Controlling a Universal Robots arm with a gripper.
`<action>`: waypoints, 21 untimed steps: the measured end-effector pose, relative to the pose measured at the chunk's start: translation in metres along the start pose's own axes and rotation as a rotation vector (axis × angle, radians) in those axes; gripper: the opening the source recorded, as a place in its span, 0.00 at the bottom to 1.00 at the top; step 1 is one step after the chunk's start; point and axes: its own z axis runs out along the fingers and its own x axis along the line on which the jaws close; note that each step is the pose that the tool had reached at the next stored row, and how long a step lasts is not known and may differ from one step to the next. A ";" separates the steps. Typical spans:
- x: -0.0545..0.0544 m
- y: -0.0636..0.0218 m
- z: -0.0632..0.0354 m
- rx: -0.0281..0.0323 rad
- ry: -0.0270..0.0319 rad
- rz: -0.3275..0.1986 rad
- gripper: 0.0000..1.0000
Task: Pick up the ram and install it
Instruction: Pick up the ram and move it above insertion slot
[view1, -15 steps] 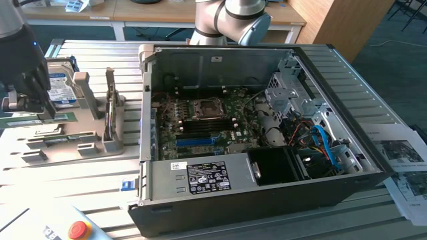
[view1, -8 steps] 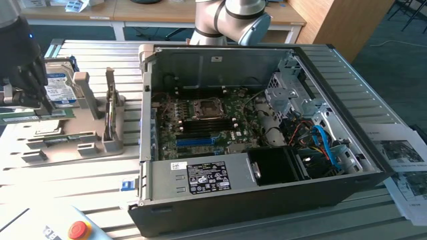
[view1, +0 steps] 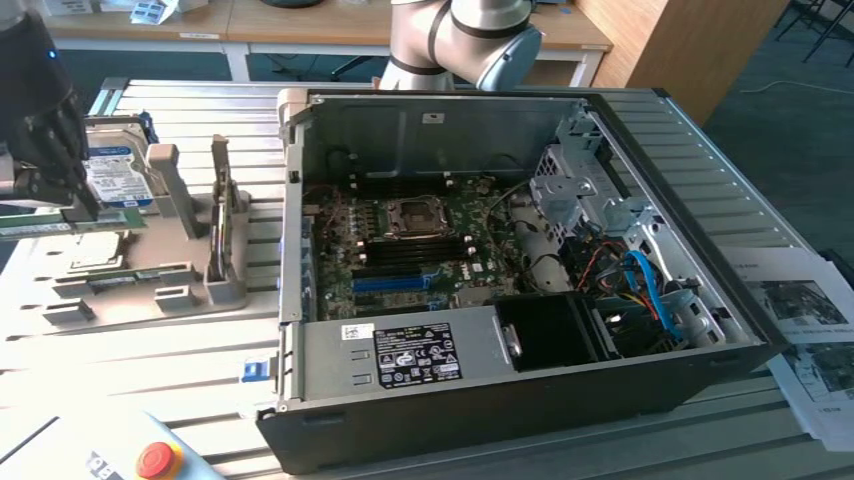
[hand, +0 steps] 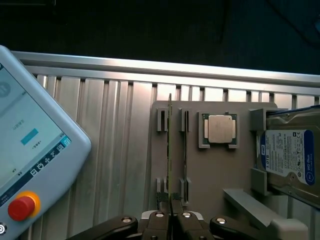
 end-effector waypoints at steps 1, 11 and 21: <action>0.000 0.0001 -0.0015 0.0000 0.0000 0.000 0.12; 0.000 0.0010 -0.0184 -0.0001 0.0014 0.000 0.12; -0.001 0.0018 -0.0352 -0.0001 0.0023 0.000 0.12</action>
